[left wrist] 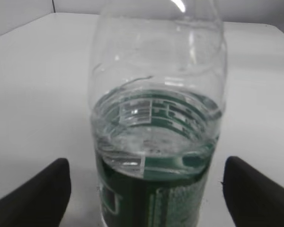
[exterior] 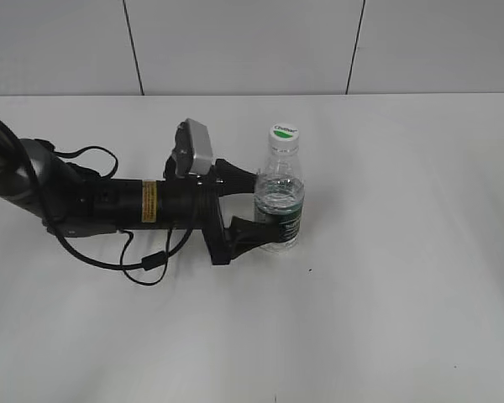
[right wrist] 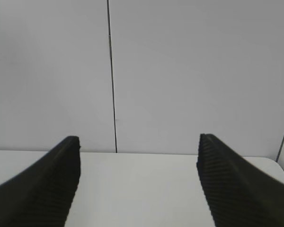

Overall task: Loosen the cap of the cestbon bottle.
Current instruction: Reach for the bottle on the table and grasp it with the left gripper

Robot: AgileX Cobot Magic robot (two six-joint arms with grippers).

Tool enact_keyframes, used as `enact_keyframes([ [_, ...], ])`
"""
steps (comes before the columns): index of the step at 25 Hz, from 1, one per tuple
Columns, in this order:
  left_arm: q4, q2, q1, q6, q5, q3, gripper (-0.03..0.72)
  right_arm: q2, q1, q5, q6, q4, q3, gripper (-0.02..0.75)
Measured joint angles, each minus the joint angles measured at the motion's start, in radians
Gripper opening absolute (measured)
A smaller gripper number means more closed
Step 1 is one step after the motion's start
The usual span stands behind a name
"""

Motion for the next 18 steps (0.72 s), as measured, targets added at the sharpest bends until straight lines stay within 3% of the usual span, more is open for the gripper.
enact_keyframes([
  [18,-0.141,0.002,-0.066,0.002,0.048,-0.003,0.59,0.0,0.0,0.0,0.001,0.0,0.0,0.587],
])
